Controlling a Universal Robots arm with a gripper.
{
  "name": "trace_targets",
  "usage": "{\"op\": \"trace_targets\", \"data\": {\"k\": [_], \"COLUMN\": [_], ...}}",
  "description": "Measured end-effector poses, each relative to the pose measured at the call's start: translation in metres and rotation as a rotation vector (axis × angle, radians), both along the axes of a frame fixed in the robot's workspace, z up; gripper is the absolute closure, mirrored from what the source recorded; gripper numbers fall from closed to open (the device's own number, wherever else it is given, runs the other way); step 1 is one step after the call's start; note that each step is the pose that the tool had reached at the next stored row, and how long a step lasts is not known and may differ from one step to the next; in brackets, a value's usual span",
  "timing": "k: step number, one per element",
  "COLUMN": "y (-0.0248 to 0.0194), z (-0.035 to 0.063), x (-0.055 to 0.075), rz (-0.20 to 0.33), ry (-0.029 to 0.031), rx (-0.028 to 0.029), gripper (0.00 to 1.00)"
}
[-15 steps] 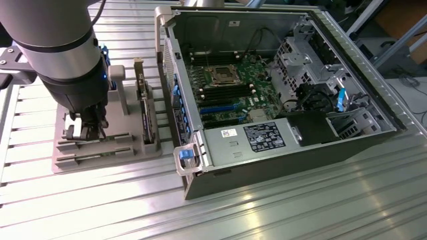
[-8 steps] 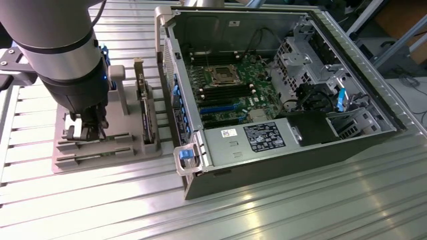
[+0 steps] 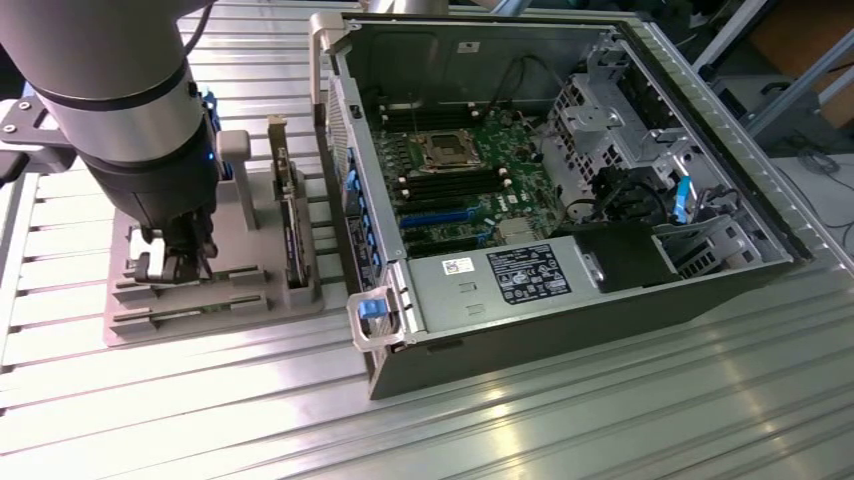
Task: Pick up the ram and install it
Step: 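Pick up the ram and move it above insertion slot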
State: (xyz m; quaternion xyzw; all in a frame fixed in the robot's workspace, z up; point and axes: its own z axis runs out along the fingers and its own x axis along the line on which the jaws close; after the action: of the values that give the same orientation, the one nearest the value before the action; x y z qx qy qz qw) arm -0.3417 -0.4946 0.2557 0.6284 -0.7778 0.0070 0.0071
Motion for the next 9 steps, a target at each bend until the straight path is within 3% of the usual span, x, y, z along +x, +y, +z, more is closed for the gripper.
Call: {"op": "trace_targets", "data": {"k": [9], "y": [0.0], "z": [-0.0022], "x": [0.0], "rz": [0.0], "ry": [0.0], "rx": [0.0], "gripper": [0.7]}}
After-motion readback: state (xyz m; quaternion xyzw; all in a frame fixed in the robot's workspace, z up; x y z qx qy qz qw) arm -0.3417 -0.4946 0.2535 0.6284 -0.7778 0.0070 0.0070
